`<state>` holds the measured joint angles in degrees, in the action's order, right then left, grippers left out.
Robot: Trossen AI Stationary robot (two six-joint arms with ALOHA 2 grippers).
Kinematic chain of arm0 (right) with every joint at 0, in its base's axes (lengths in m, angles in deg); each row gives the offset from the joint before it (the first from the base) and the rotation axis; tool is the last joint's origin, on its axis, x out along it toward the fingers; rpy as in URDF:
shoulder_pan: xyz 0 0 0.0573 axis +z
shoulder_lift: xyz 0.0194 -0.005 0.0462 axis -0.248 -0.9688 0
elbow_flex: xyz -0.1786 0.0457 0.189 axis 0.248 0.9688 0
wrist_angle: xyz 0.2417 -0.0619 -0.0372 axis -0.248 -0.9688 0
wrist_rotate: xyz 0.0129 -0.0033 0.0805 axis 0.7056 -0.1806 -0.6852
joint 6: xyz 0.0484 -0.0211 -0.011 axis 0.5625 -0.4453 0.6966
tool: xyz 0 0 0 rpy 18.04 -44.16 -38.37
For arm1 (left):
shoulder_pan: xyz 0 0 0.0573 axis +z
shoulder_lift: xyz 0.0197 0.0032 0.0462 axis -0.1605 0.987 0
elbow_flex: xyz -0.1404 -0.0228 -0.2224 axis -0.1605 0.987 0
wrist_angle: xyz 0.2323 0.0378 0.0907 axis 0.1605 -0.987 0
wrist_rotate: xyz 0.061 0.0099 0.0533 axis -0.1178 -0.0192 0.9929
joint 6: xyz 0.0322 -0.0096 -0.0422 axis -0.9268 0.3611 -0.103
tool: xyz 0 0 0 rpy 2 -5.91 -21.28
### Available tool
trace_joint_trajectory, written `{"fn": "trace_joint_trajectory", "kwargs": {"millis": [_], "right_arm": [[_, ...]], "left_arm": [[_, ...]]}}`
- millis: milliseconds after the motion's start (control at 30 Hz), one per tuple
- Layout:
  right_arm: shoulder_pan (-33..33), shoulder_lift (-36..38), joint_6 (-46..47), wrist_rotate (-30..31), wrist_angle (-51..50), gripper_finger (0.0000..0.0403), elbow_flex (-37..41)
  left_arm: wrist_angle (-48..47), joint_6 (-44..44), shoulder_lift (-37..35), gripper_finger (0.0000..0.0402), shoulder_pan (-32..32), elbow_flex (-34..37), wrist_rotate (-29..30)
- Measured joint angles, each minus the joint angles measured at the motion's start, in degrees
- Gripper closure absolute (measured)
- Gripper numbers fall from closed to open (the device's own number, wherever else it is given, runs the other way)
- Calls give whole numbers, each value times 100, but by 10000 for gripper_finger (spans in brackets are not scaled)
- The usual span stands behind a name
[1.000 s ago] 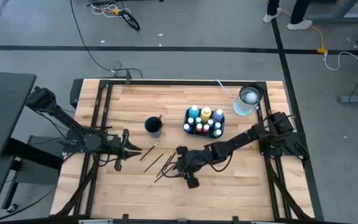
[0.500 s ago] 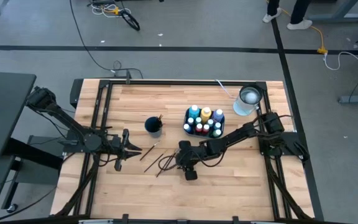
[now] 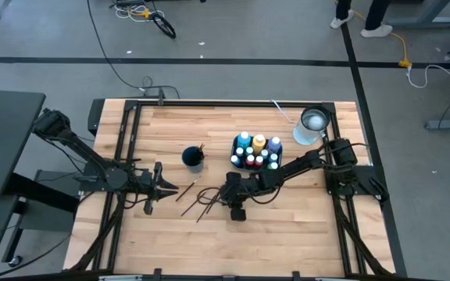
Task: Pick & Place Paint Supplies
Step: Put the gold paintbrush into the blue cup
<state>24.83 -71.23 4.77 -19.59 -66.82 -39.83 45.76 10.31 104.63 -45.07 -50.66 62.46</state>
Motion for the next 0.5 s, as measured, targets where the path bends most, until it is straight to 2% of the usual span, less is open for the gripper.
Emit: {"fn": "trace_joint_trajectory", "kwargs": {"millis": [300,433,500], "right_arm": [[68,-9,-153,521,48,390,25],[89,125,-189,506,38,387,38],[124,364,-235,523,-291,391,84]], "left_arm": [[-3,131,0,329,-2,0,0],[-1,133,0,329,0,0,0],[-3,131,0,329,0,0,-1]]}}
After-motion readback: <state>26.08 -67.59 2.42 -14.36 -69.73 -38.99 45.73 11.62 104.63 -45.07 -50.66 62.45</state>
